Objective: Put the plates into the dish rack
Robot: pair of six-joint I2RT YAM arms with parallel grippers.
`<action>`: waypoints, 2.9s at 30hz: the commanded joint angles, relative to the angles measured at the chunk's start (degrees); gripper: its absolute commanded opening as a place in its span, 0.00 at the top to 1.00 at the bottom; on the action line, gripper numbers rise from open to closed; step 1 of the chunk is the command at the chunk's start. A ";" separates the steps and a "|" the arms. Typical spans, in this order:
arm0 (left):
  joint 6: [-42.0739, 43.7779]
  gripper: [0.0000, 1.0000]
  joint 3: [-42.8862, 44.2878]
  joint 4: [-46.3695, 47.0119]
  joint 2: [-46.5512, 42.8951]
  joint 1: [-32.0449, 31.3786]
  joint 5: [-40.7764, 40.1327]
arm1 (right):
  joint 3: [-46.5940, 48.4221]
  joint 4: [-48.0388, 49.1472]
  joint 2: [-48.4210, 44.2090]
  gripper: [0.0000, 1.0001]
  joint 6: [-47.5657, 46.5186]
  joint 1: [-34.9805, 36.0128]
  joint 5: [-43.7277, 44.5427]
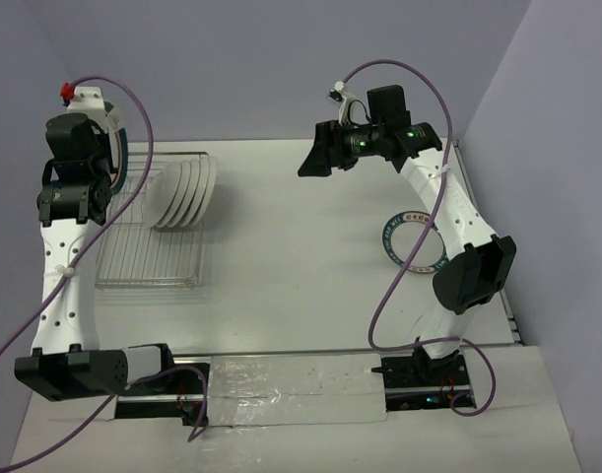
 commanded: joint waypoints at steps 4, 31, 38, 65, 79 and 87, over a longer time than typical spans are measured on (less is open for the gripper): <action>9.69 1.00 -1.34 7.49 4.87 5.16 -3.31 | -2.62 1.65 0.23 0.00 -2.20 -1.71 0.58; 12.60 1.00 -7.06 13.21 16.12 5.87 5.49 | -6.05 2.44 2.69 0.00 -3.79 -6.81 -0.74; 10.32 0.74 -8.02 12.51 17.79 5.87 8.02 | -6.76 1.91 2.52 0.00 -6.14 -7.60 4.42; 2.32 0.01 -0.91 -0.68 9.98 5.52 41.25 | -12.99 -11.00 2.43 0.00 -22.85 -32.11 15.78; 0.82 0.01 0.59 -0.85 7.07 -4.50 38.19 | -11.94 -15.14 14.82 0.07 -36.04 -47.59 23.52; 1.09 0.01 -0.03 0.11 6.54 -6.87 36.08 | -12.65 -13.56 21.75 0.22 -38.76 -48.38 25.19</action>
